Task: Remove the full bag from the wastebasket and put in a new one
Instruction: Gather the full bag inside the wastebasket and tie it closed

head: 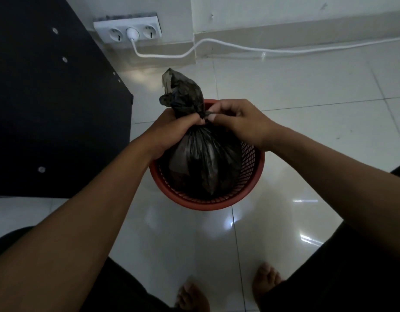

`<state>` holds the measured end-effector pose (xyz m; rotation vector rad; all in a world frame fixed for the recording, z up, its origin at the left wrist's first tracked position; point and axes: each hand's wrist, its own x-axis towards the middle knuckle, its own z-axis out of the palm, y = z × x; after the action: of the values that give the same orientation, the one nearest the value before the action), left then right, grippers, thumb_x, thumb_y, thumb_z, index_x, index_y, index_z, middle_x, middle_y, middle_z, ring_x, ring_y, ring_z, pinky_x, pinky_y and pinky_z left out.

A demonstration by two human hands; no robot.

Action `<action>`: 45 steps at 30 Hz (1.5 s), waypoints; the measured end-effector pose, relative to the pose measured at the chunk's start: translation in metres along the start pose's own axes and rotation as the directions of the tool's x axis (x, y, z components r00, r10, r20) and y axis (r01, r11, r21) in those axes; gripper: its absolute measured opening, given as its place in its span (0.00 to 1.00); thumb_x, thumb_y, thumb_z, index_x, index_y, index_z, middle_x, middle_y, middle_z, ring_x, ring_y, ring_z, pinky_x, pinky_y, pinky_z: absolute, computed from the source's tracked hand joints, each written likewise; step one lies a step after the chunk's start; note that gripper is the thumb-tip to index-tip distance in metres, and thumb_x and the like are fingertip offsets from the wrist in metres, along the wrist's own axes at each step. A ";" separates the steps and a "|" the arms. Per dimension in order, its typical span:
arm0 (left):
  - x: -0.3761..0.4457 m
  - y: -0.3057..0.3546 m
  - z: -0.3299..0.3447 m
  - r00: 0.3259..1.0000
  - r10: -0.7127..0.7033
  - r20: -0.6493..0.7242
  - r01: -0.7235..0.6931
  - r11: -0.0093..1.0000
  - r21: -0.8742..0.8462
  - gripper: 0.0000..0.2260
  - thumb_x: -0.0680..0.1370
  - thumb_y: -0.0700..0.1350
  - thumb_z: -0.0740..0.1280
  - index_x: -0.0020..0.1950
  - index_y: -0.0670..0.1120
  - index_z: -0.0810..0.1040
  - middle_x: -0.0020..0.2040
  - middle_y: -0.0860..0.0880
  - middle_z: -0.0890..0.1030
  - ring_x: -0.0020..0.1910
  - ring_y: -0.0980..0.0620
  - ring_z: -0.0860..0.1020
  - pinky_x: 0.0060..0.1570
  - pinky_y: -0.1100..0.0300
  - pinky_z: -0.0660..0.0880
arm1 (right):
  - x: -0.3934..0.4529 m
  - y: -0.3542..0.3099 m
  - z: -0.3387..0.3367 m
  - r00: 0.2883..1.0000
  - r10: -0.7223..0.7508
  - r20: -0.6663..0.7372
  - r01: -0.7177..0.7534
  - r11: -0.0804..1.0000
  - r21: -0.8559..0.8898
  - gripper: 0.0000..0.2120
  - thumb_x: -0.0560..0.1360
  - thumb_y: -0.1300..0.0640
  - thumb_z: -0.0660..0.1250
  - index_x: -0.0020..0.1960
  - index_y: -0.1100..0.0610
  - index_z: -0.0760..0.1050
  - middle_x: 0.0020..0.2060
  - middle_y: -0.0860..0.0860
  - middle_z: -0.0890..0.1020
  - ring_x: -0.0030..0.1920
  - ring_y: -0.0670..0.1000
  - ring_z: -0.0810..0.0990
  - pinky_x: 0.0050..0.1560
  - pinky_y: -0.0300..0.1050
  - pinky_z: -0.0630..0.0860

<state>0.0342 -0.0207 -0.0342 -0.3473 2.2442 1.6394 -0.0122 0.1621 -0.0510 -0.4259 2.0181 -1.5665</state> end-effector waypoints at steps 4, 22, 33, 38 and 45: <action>0.001 -0.001 0.001 0.999 -0.024 0.029 0.022 0.998 0.051 0.07 0.66 0.51 0.67 0.39 0.51 0.83 0.43 0.49 0.84 0.52 0.45 0.82 0.61 0.42 0.74 | 0.000 -0.004 -0.005 0.968 0.180 0.177 -0.195 0.978 0.072 0.06 0.78 0.62 0.64 0.49 0.58 0.80 0.42 0.51 0.81 0.43 0.46 0.78 0.47 0.44 0.71; 0.001 -0.004 0.002 0.998 0.019 -0.053 -0.001 0.946 0.323 0.09 0.69 0.54 0.69 0.44 0.52 0.84 0.44 0.51 0.84 0.47 0.51 0.82 0.55 0.47 0.79 | -0.007 0.006 0.006 0.944 -0.328 0.023 0.291 0.802 -0.521 0.04 0.75 0.58 0.69 0.46 0.59 0.80 0.42 0.52 0.84 0.43 0.53 0.83 0.47 0.54 0.80; -0.007 -0.024 0.013 0.684 0.723 -0.098 -0.420 0.500 0.757 0.09 0.72 0.44 0.71 0.49 0.43 0.83 0.47 0.47 0.80 0.46 0.48 0.77 0.42 0.54 0.75 | -0.005 0.003 0.005 1.000 -0.019 0.017 0.022 0.978 -0.209 0.07 0.77 0.60 0.68 0.48 0.66 0.78 0.42 0.61 0.84 0.44 0.58 0.84 0.51 0.56 0.82; -0.001 -0.025 0.017 0.815 0.577 -0.054 -0.385 0.610 0.693 0.06 0.74 0.43 0.68 0.44 0.40 0.81 0.48 0.45 0.76 0.45 0.52 0.72 0.42 0.57 0.73 | -0.007 -0.001 0.004 0.989 -0.145 0.012 0.131 0.857 -0.499 0.04 0.77 0.58 0.68 0.48 0.59 0.78 0.44 0.51 0.82 0.46 0.52 0.81 0.48 0.49 0.79; -0.002 -0.008 0.012 0.983 0.149 -0.103 -0.096 0.911 0.401 0.08 0.78 0.43 0.66 0.42 0.40 0.79 0.52 0.46 0.73 0.50 0.54 0.71 0.40 0.79 0.63 | -0.003 -0.003 0.009 0.980 -0.200 0.004 0.151 0.726 -0.671 0.04 0.77 0.57 0.67 0.48 0.56 0.78 0.48 0.50 0.78 0.47 0.50 0.76 0.48 0.43 0.72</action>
<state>0.0407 -0.0121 -0.0433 -0.2174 2.6731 1.1988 -0.0047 0.1560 -0.0489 -0.8649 2.6329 -0.8873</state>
